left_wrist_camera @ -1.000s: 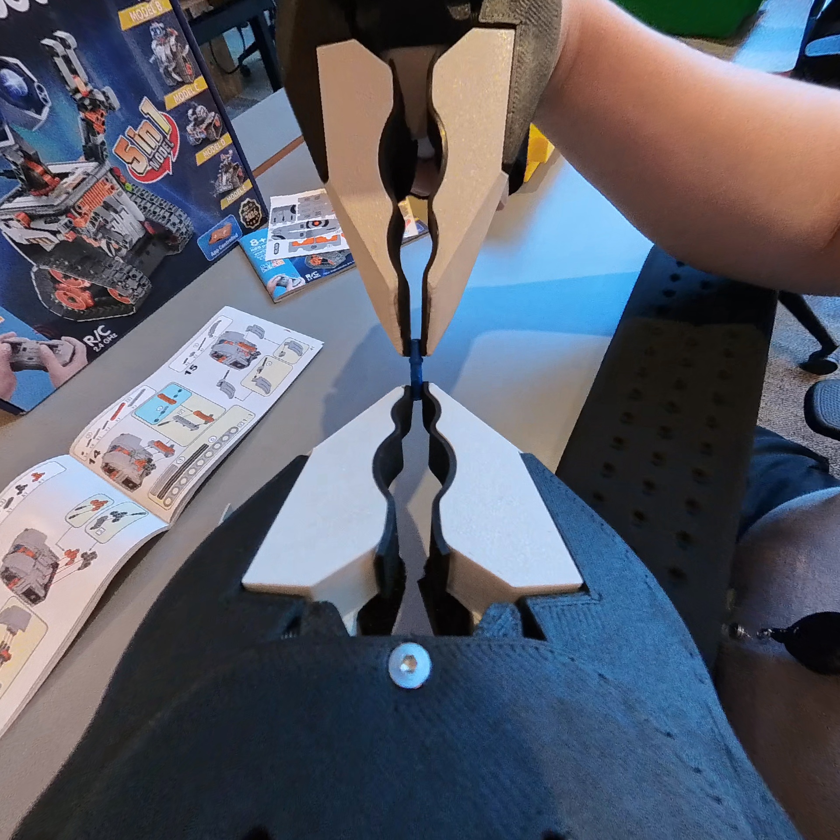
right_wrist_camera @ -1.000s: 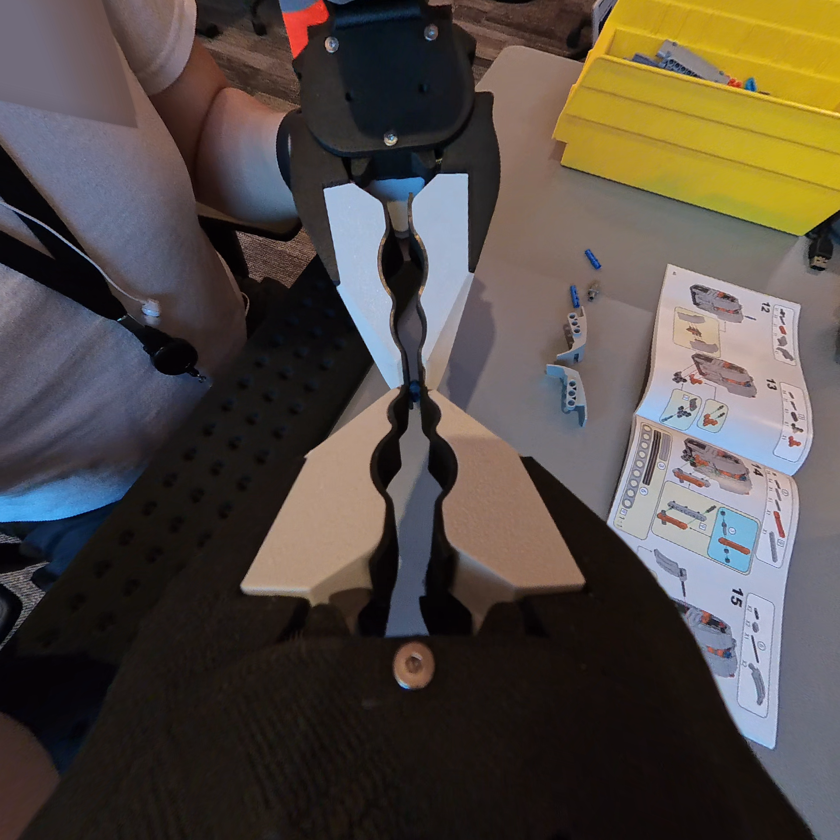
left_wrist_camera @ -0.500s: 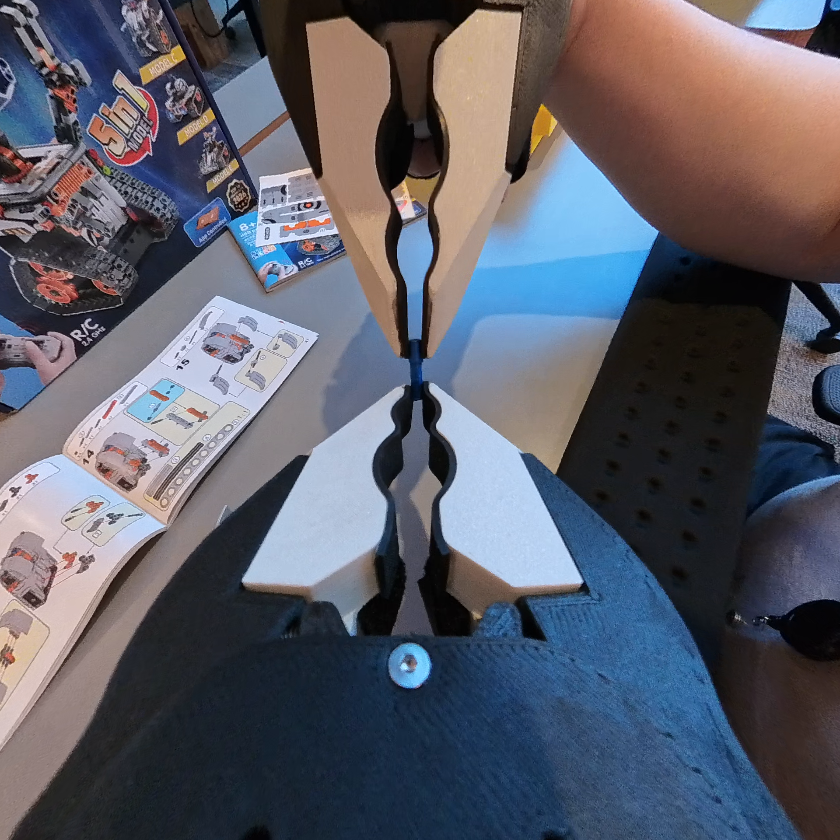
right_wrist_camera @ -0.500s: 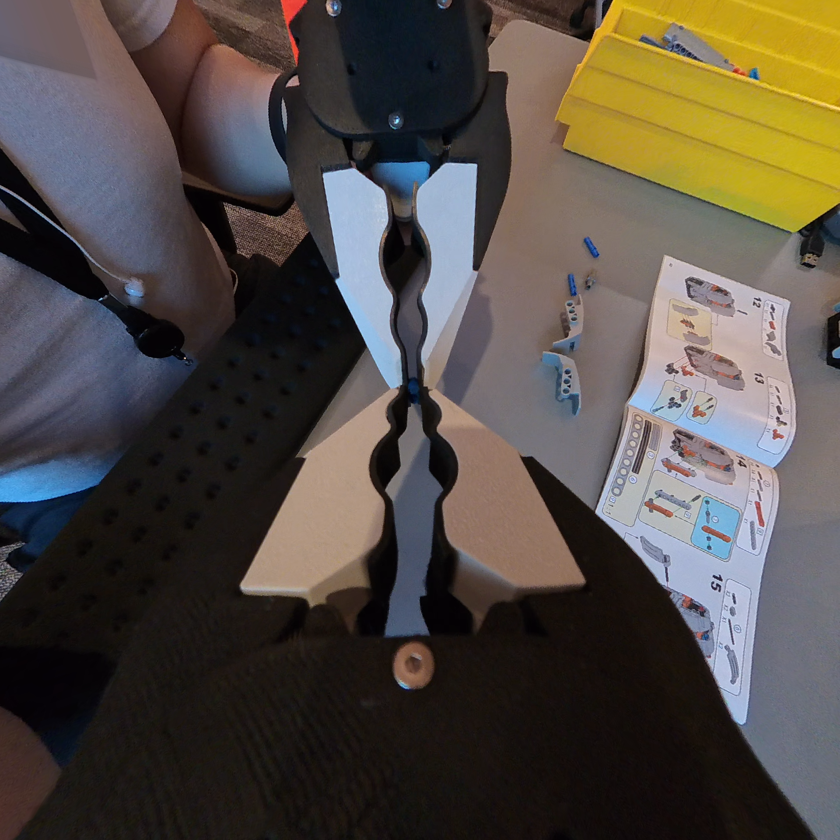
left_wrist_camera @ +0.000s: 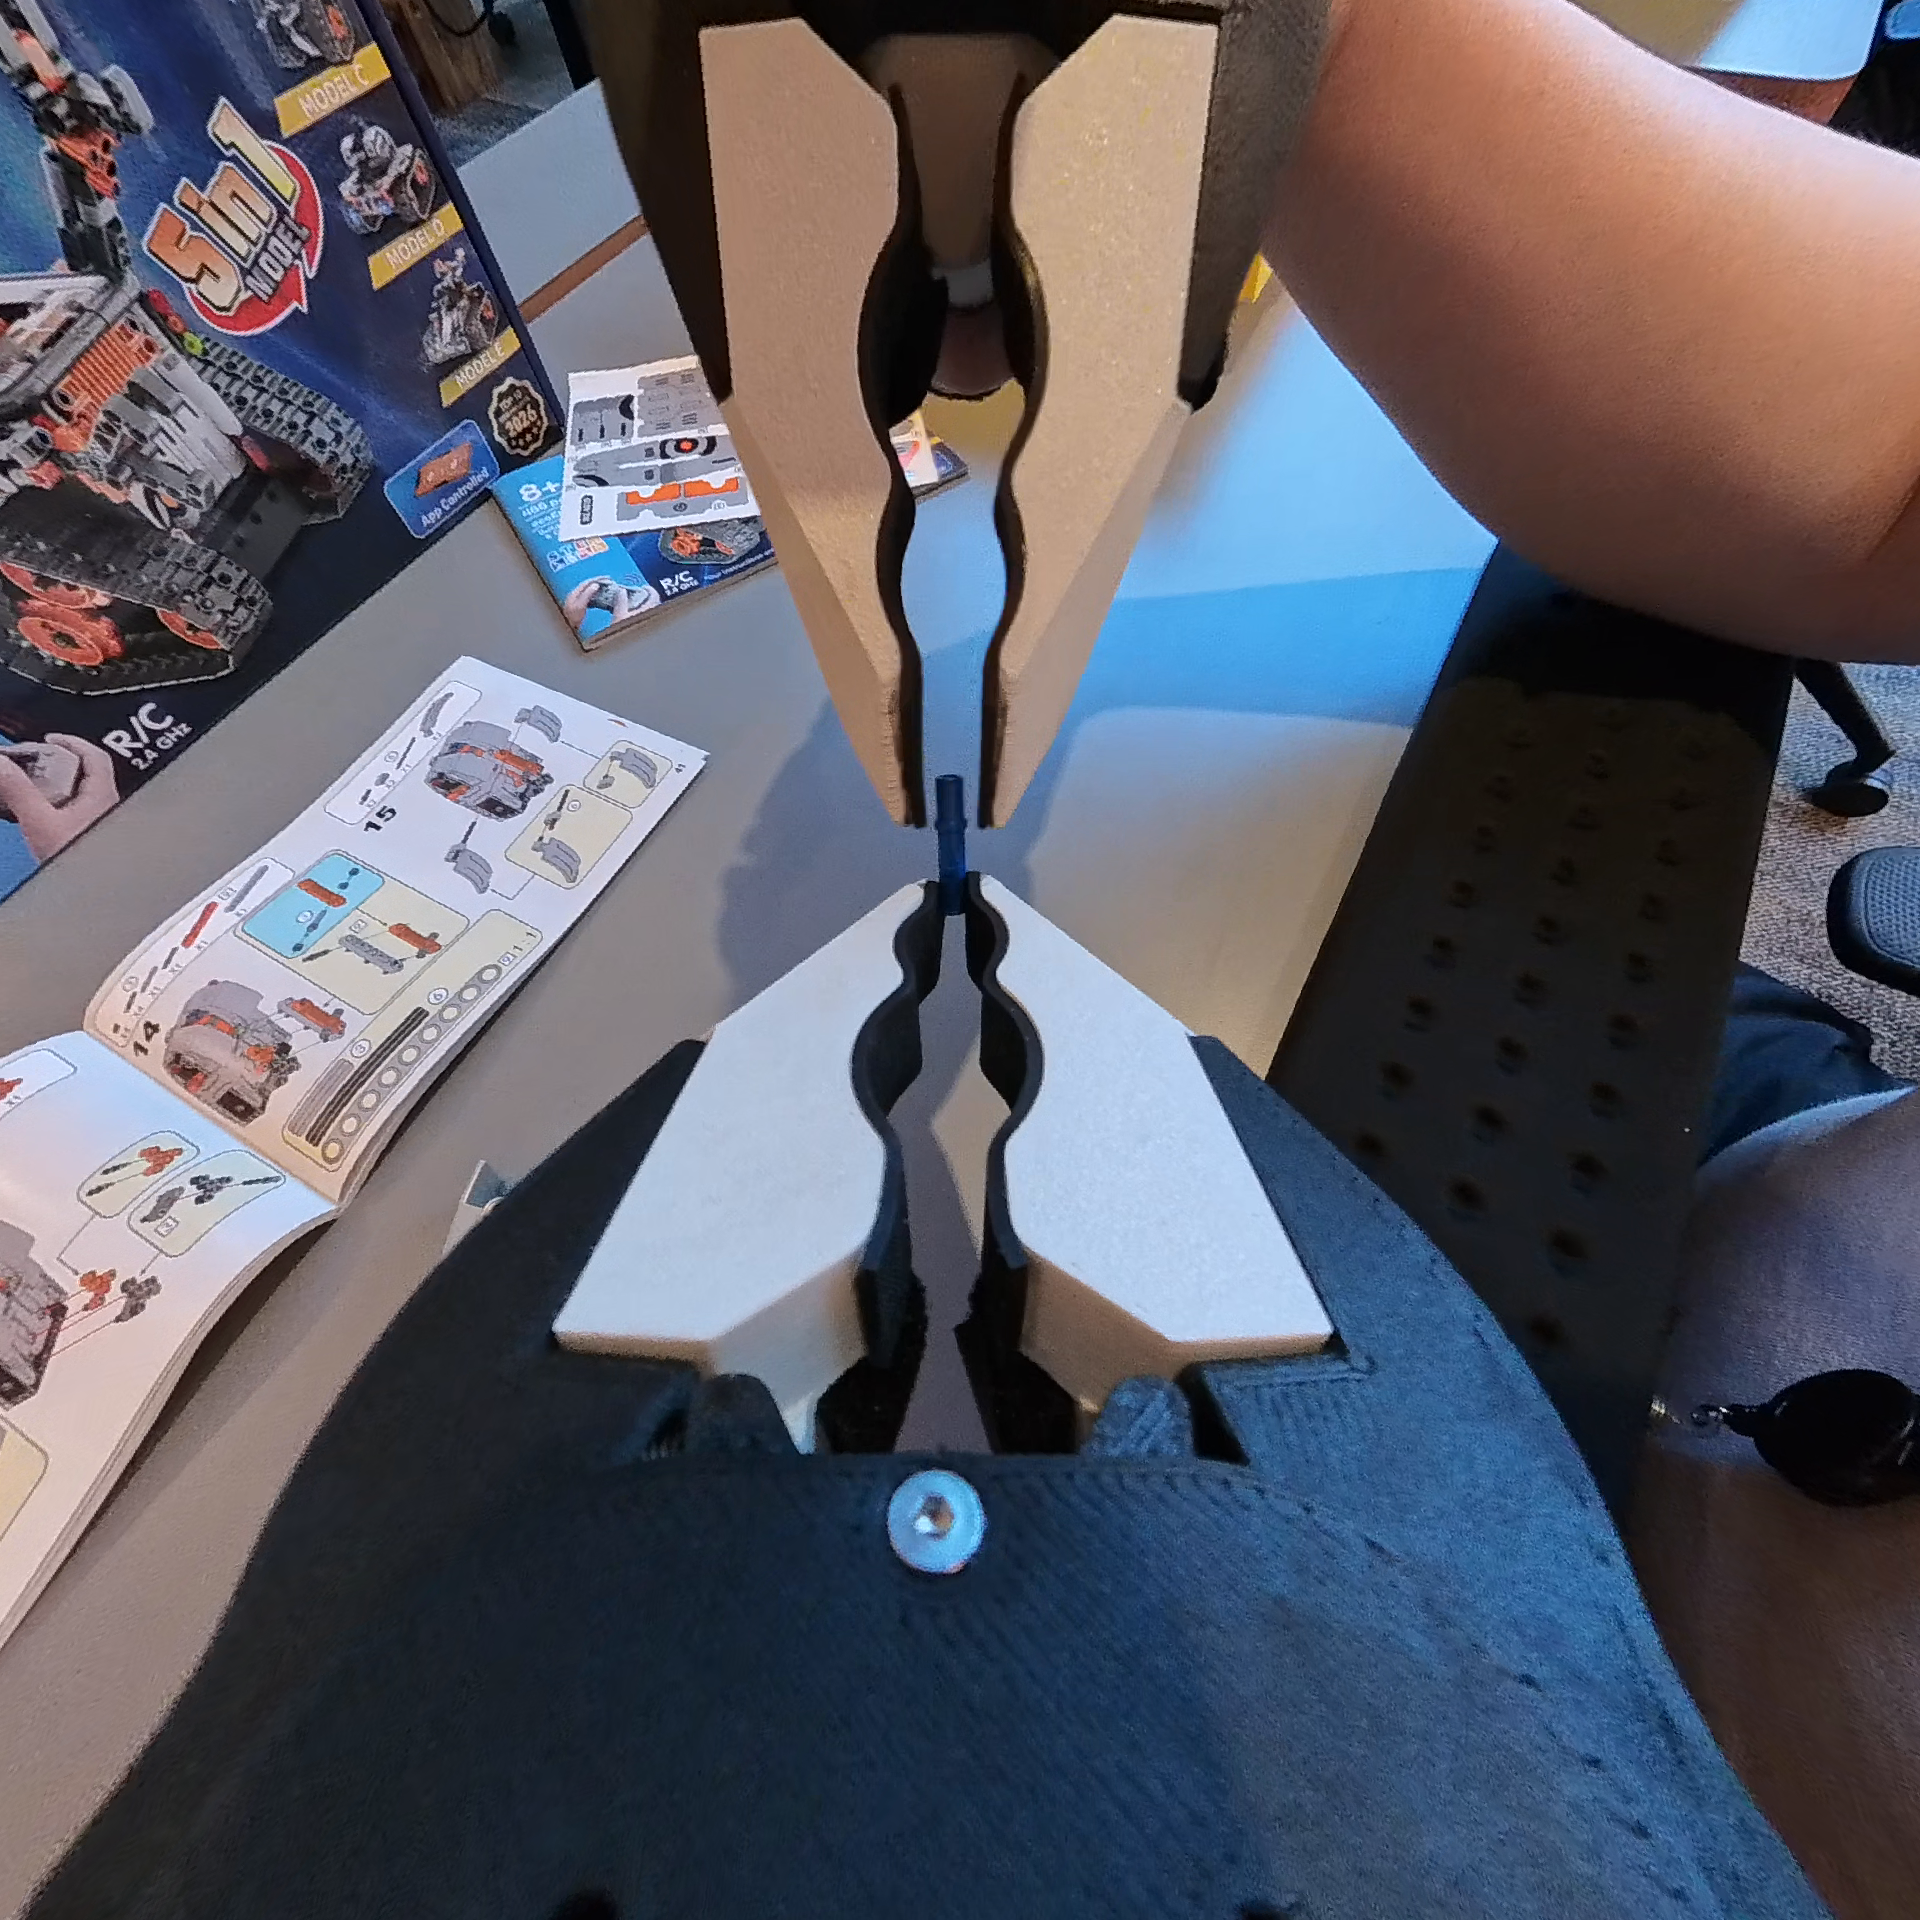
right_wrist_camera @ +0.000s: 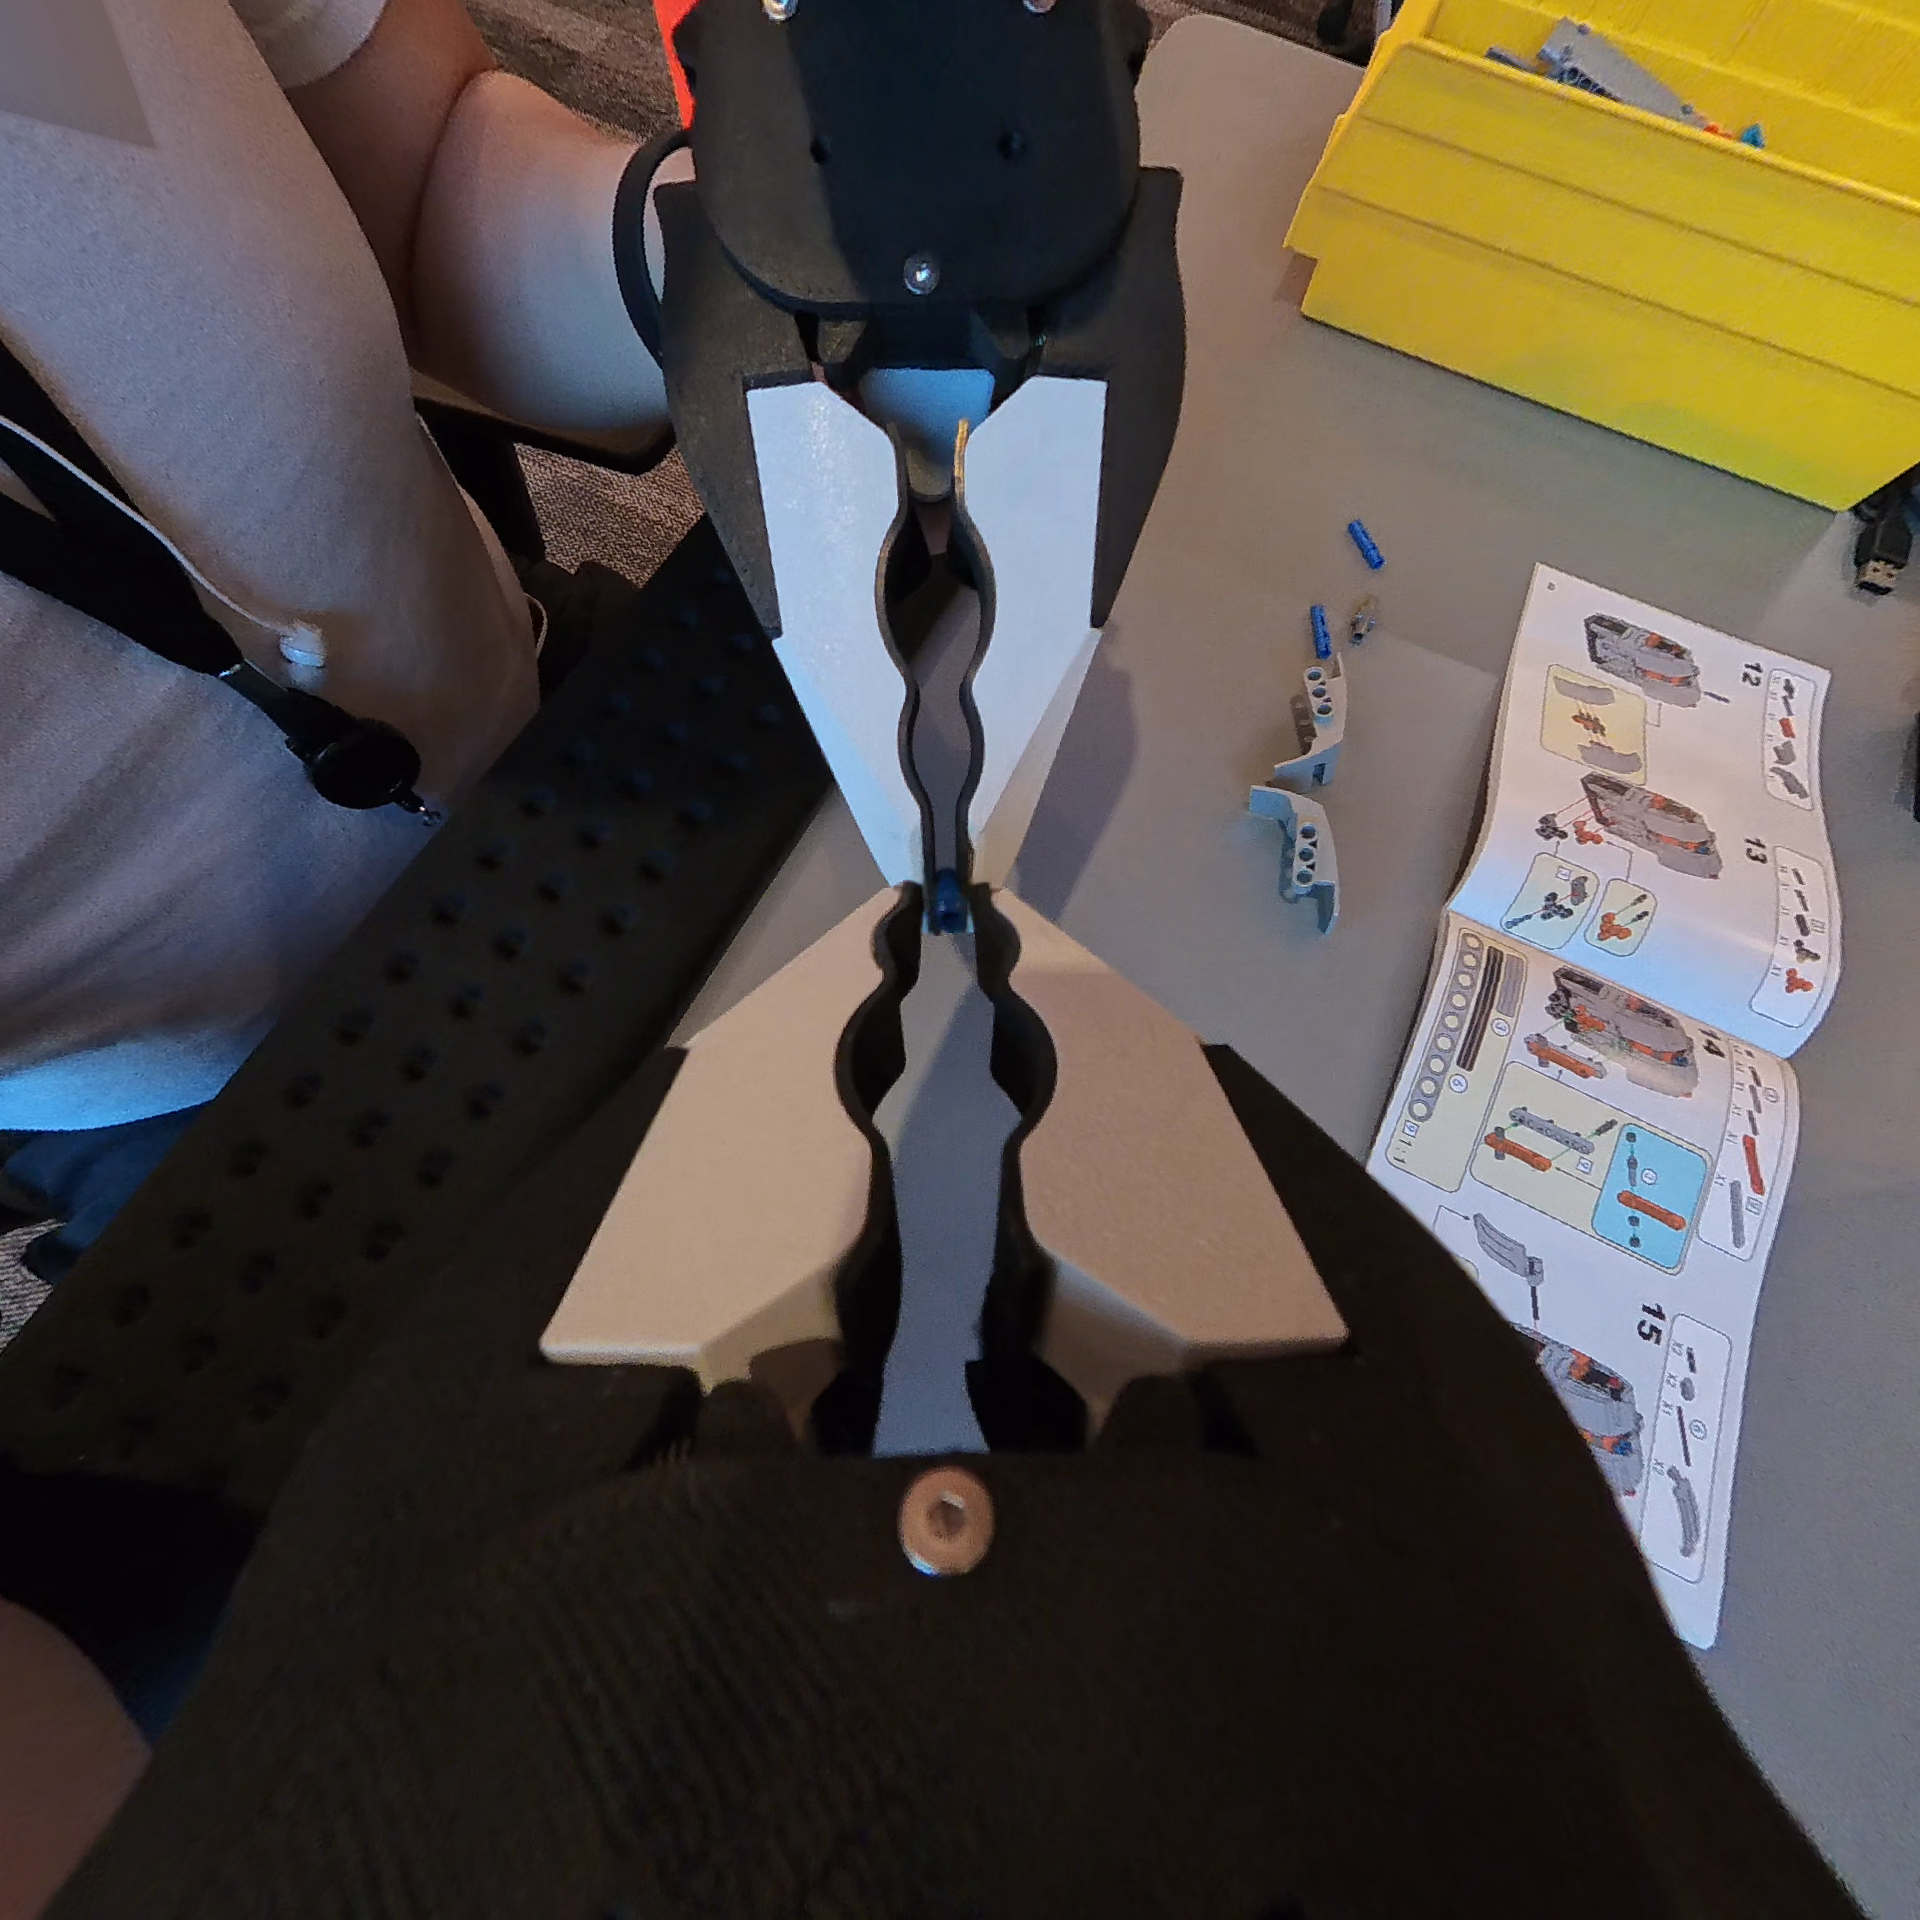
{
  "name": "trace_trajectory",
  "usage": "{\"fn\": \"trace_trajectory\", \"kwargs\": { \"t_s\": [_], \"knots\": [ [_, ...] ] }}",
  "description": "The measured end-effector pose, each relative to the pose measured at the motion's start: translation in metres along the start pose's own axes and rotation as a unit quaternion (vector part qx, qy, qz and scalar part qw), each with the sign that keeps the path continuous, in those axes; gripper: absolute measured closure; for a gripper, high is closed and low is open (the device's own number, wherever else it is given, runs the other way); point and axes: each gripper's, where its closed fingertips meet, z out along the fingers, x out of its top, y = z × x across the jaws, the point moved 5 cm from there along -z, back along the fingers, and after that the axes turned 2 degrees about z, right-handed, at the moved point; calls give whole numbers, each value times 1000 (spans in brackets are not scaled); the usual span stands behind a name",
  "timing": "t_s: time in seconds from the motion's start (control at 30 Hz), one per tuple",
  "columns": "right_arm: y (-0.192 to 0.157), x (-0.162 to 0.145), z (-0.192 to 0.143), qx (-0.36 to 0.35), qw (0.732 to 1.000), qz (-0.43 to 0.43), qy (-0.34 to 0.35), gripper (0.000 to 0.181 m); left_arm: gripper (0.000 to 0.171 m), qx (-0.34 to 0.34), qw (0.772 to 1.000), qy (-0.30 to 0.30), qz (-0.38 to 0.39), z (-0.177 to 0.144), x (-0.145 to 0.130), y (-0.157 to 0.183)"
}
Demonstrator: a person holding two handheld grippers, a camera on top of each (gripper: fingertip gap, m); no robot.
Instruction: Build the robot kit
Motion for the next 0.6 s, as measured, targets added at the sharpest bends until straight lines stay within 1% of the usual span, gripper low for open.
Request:
{"fn": "trace_trajectory", "kwargs": {
  "t_s": [0.1, 0.27, 0.47, 0.6],
  "knots": [
    [0, 0, 0, -2, 1000, -3, 0, 177, 169, 2, 1000, -3, 3, 0, 0, 0],
    [0, -2, 1, -3, 1000, 0, -9, 172, 169, 1, 1000, -3, 2, 0, 0, 0],
    [0, -3, 2, 4, 1000, 4, -7, 177, 169, 0, 1000, -3, 3, 0, 0, 1],
    [2, -2, 0, -2, 1000, 4, 3, 177, 169, 11, 1000, 14, 1, -4, 2, -2]
  ]
}}
